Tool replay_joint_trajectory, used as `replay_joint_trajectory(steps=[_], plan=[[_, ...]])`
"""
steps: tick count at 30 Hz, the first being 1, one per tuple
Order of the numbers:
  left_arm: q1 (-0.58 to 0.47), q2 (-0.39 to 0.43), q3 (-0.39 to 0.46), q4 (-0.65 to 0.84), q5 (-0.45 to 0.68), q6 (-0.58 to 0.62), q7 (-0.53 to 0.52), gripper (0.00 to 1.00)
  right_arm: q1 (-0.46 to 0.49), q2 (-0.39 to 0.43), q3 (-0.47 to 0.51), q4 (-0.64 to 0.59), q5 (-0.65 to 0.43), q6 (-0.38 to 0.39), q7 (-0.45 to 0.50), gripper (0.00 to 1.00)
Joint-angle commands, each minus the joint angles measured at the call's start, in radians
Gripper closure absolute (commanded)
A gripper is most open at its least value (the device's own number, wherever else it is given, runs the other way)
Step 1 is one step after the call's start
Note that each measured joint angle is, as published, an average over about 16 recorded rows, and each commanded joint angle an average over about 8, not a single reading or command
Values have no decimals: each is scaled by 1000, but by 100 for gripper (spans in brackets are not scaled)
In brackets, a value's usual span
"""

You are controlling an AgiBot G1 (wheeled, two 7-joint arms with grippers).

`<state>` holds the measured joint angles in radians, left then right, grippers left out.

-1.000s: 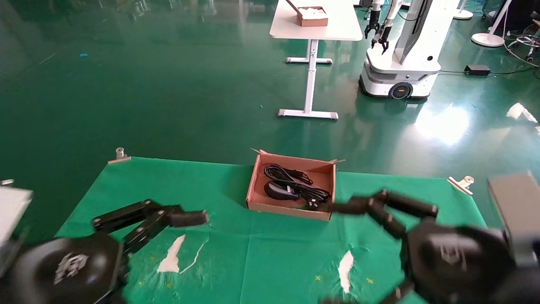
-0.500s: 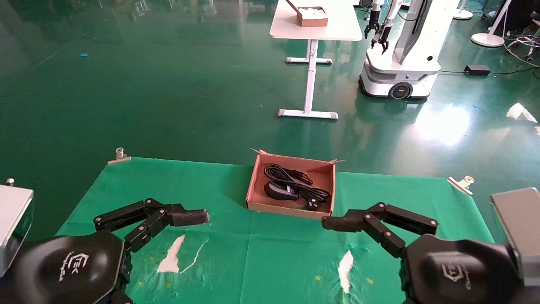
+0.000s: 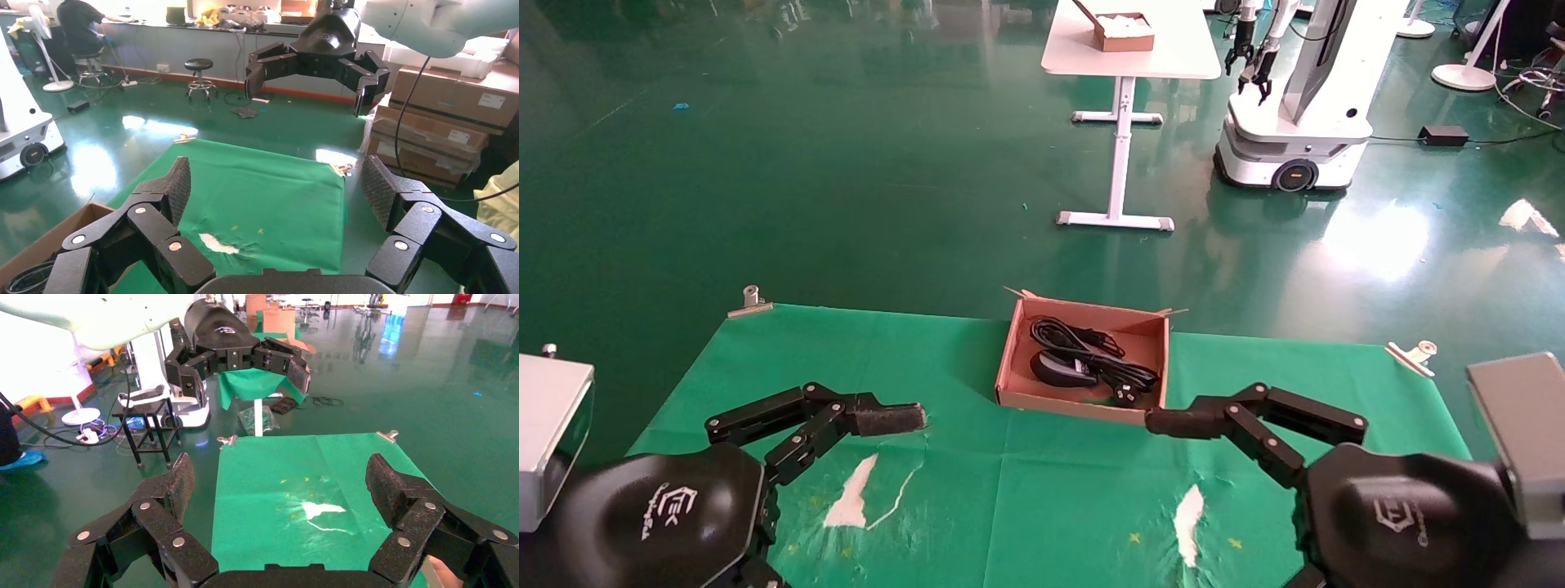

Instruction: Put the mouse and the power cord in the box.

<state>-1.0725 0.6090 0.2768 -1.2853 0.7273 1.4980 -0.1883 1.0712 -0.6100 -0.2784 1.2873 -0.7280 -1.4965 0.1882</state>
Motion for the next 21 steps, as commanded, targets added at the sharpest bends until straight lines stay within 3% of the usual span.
replay_joint_trajectory(steps=[1,21], plan=[[0,0,1,0,1,-1,0,0,1,0,0,-1,-1,0,-1,0],[-2,2,2,2,3,-2,1,0,4,-1,-2,-5,-3,1,-2,0]])
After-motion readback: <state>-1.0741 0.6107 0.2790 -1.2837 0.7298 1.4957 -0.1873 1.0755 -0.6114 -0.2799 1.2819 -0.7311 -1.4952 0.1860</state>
